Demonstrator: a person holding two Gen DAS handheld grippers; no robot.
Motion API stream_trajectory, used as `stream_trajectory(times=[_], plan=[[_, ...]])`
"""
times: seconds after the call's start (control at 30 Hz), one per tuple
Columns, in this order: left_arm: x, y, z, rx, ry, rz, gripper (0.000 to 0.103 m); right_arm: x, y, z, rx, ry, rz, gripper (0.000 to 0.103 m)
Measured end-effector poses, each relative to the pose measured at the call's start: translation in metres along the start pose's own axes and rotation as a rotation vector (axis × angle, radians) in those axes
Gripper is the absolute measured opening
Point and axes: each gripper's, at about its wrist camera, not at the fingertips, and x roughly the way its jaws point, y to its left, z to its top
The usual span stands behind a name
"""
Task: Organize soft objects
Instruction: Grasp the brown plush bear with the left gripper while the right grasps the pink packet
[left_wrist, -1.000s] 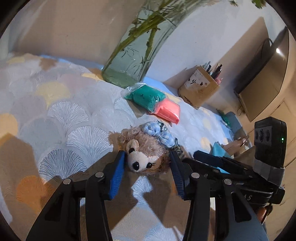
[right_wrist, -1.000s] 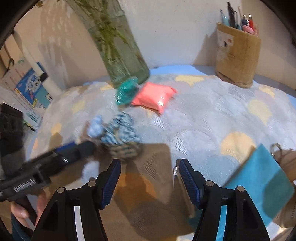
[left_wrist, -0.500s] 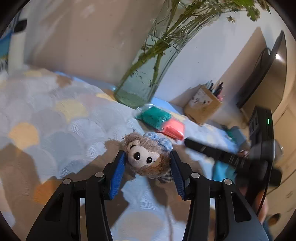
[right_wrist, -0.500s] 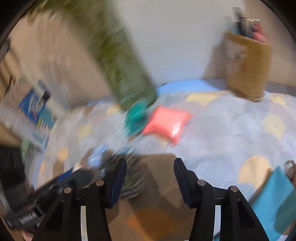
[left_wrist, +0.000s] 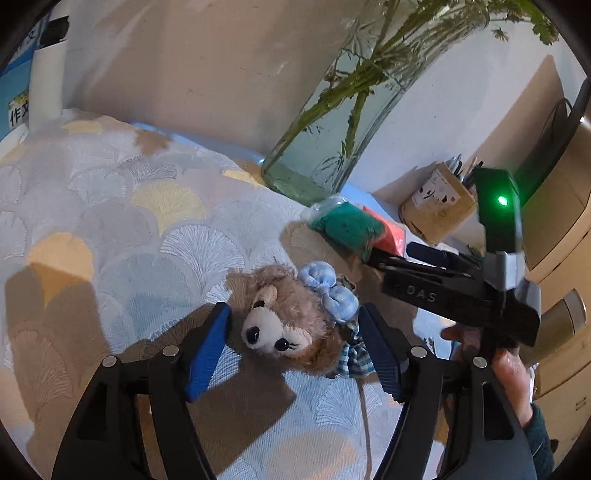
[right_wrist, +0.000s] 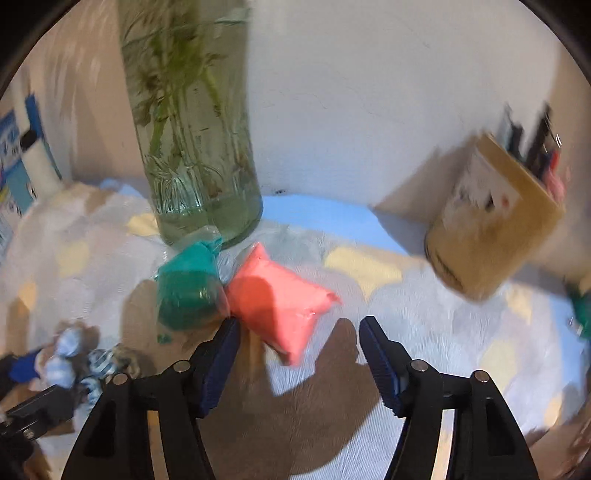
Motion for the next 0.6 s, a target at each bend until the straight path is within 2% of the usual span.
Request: stream_trajectory(times=[0.13, 0.23, 0.27, 0.3, 0.37, 0.5, 0.6], plan=[[0.003, -0.007, -0.003, 0.033, -0.001, 0.031, 0.069, 0.009, 0.006, 0.006, -0.039, 0.000, 0.053, 0.077], [0.004, -0.015, -0.005, 0.072, -0.003, 0.040, 0.066, 0.012, 0.001, 0.011, -0.018, -0.004, 0.094, 0.077], [0.004, -0.016, -0.005, 0.082, -0.001, 0.042, 0.060, 0.012, -0.001, 0.012, -0.014, -0.006, 0.105, 0.075], [0.005, -0.018, -0.006, 0.095, 0.003, 0.053, 0.050, 0.011, -0.002, 0.011, -0.009, -0.008, 0.116, 0.066], [0.007, -0.020, -0.006, 0.119, 0.015, 0.064, 0.043, 0.005, -0.006, 0.008, 0.006, -0.020, 0.144, 0.060], [0.004, -0.026, -0.007, 0.151, 0.000, 0.075, 0.043, -0.020, -0.015, -0.007, 0.054, -0.017, 0.169, 0.056], [0.004, -0.028, -0.008, 0.158, 0.003, 0.080, 0.043, -0.040, -0.020, -0.028, 0.095, 0.007, 0.141, 0.056]])
